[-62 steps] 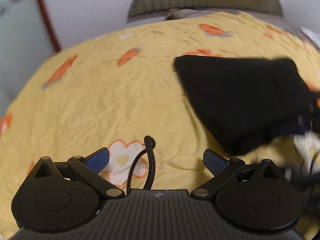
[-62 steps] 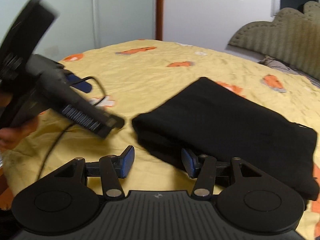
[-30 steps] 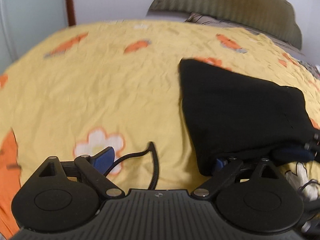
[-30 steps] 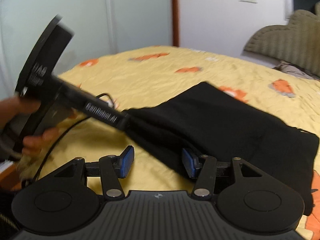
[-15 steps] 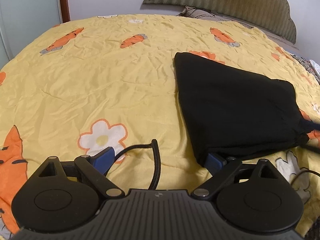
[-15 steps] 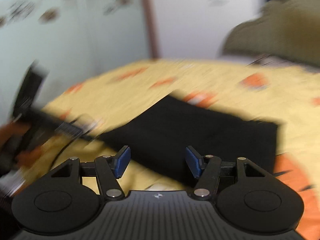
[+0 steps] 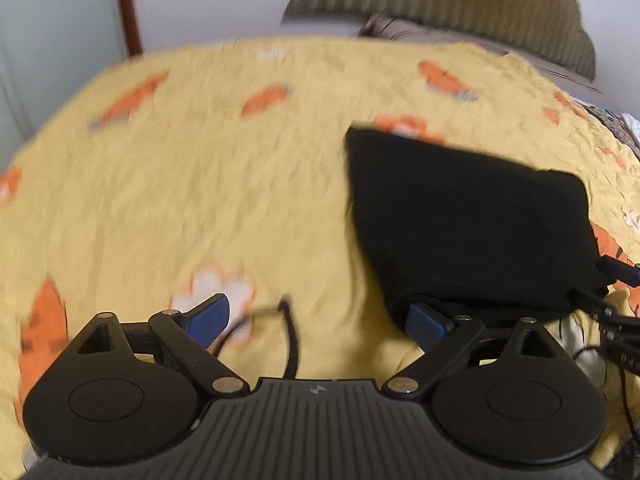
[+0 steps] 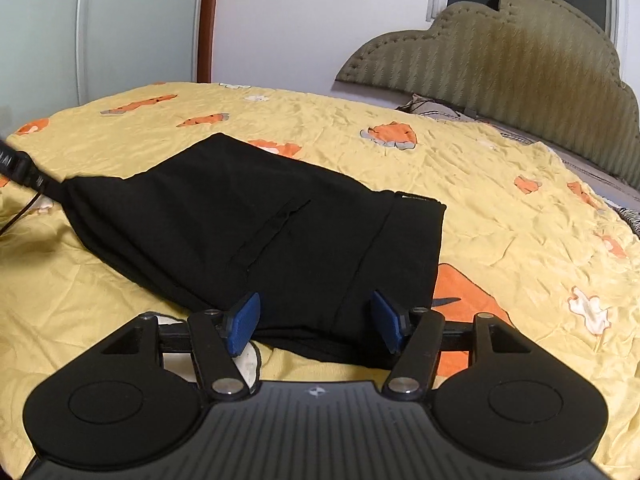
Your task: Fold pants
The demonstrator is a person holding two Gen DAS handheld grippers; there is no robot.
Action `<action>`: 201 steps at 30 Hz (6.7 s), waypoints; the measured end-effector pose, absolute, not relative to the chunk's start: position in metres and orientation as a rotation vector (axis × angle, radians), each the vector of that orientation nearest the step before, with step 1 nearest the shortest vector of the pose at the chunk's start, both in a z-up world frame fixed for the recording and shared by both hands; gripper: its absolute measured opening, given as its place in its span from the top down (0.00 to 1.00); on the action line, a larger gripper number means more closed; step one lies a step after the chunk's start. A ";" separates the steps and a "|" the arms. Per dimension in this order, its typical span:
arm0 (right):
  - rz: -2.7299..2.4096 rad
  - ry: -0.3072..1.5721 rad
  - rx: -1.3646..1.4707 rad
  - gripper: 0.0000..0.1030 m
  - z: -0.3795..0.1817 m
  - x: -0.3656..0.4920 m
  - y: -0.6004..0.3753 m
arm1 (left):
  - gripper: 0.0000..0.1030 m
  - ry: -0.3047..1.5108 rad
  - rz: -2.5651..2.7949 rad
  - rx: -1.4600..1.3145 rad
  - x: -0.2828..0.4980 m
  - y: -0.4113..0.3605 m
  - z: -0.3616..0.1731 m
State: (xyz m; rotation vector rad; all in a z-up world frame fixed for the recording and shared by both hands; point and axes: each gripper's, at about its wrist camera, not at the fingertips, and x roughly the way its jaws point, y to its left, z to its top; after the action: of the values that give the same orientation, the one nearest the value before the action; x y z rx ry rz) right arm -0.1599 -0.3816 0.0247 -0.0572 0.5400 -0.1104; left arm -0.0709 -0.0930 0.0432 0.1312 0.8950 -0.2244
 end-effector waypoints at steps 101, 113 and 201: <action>-0.227 0.608 0.067 0.00 0.038 -0.104 -0.383 | 0.00 0.842 -0.222 0.149 -0.015 -0.188 0.013; -0.237 0.598 0.079 0.00 0.039 -0.111 -0.374 | 0.00 0.816 -0.218 0.171 -0.032 -0.182 0.013; -0.212 0.555 0.028 0.00 0.048 -0.204 -0.332 | 0.00 0.778 -0.136 0.179 -0.161 -0.151 0.029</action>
State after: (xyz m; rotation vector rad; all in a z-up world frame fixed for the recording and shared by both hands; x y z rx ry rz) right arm -0.2043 -0.3322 0.0483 0.0277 0.5554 -0.2123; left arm -0.1606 -0.1511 0.0287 0.1785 0.7779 -0.1360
